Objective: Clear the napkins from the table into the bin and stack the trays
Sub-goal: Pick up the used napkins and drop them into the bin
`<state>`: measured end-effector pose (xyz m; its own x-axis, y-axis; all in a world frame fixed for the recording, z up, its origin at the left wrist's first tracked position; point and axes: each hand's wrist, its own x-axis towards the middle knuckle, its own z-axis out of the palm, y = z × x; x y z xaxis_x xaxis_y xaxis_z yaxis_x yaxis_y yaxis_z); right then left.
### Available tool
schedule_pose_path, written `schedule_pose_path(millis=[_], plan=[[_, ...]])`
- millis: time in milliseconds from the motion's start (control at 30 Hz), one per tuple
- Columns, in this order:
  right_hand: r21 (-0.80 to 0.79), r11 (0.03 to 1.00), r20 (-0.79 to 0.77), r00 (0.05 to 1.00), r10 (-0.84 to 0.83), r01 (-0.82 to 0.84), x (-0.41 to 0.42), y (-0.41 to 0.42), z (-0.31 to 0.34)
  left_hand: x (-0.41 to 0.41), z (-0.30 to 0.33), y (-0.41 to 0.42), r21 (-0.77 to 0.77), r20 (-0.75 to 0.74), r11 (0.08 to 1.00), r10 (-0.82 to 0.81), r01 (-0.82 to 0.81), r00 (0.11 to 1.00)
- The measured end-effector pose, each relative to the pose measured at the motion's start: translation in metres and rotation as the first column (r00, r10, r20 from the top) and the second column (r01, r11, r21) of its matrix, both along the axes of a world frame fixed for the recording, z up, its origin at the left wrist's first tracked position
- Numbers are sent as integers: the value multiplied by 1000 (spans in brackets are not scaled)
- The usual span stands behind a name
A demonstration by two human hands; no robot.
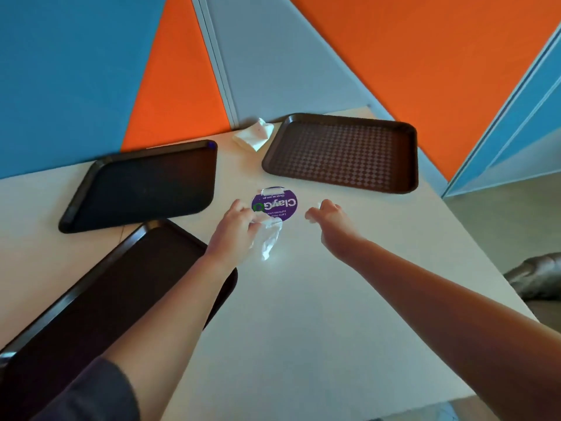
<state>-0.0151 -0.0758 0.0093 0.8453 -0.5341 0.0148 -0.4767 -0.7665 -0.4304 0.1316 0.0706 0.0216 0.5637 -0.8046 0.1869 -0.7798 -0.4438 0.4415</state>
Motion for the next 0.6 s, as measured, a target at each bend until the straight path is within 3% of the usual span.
schedule_pose_path(millis=[233,600], plan=[[121,966,-64,973,-222,229,-97,2,-6,-86,4,-15,-45,-47,984,-174,172,984],[76,878,-2,881,-473,472,-285,-53,-6,-251,4,-126,-96,-112,908,-416,407,903]])
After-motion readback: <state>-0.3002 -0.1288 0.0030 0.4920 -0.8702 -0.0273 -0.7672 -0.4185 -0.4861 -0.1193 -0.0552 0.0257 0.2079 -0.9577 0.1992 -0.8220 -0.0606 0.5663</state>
